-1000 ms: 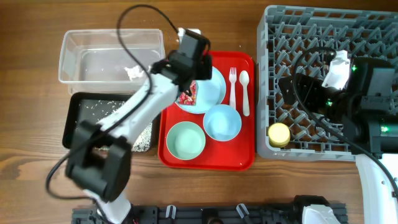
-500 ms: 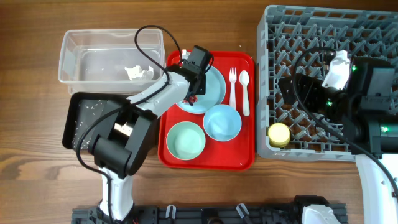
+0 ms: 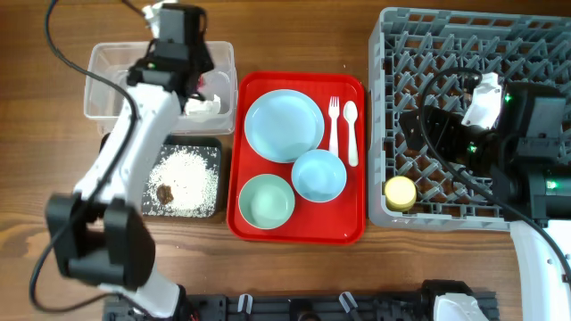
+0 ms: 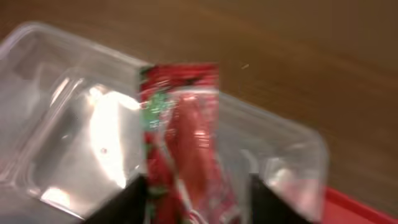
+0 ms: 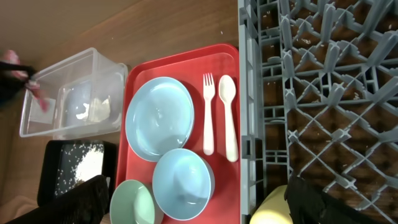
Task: Sort waste into correct bins and load items into the dishwasher rack
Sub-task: 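Drop the red wrapper into the clear plastic bin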
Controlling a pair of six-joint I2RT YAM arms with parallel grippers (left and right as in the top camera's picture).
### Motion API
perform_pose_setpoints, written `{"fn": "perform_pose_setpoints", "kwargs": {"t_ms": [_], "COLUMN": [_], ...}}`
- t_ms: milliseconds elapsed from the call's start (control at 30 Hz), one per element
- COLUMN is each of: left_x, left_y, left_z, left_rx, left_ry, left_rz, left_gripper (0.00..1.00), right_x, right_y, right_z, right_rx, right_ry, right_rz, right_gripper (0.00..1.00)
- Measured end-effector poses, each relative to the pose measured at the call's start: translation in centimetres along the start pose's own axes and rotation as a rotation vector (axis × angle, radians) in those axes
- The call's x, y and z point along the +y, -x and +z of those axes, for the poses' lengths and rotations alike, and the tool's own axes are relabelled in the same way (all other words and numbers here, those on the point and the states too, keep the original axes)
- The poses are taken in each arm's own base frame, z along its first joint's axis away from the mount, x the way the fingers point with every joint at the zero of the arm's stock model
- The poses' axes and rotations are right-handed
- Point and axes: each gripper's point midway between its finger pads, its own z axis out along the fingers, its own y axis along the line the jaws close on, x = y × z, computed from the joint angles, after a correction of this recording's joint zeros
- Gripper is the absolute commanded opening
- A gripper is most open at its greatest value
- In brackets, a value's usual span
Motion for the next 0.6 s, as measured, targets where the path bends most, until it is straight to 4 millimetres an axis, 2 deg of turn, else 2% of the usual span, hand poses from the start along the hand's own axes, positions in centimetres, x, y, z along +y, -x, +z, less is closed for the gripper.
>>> {"fn": "perform_pose_setpoints", "kwargs": {"t_ms": [33,100,233,300,367,433,467,500,600], "left_x": [0.7,1.5,0.5,-1.5,-2.8,-4.6,-5.4,-5.8,-6.4], "left_y": [-0.8,-2.1,-2.9,-2.0,-1.8,-3.0,-4.3,-4.8,-6.1], "left_z": [1.1,1.8,-1.4,-6.4,-10.0,-15.0,-17.0,-17.6,-18.6], "left_rx": [0.032,0.097,0.159,0.125,0.102,0.097,0.114,0.120,0.148], "left_ry": [0.013,0.012,-0.044,-0.127,-0.183,-0.262,-0.298,-0.311,-0.327], "left_rz": [-0.001,0.010,0.039,0.069,0.096,0.157,0.196,0.213,0.253], "left_gripper": [0.99,0.99,0.99,0.98,0.98,1.00,1.00,1.00,1.00], "right_x": [0.0,0.0,-0.2,-0.1,0.4,0.9,1.1,1.1,1.1], "right_y": [0.0,0.0,-0.6,-0.9,-1.1,-1.3,-1.4,-1.3,-1.3], "right_z": [0.0,0.0,0.0,0.0,0.0,-0.1,-0.1,-0.1,0.0], "right_rx": [0.000,0.001,0.024,0.035,0.045,0.056,0.059,0.058,0.057], "right_ry": [0.000,0.000,-0.007,-0.002,0.026,0.055,0.069,0.069,0.068], "right_rz": [0.000,0.000,0.009,-0.003,-0.031,-0.051,-0.063,-0.067,-0.072], "right_gripper": [0.93,0.93,0.90,0.90,0.90,0.92,0.97,1.00,1.00]}}
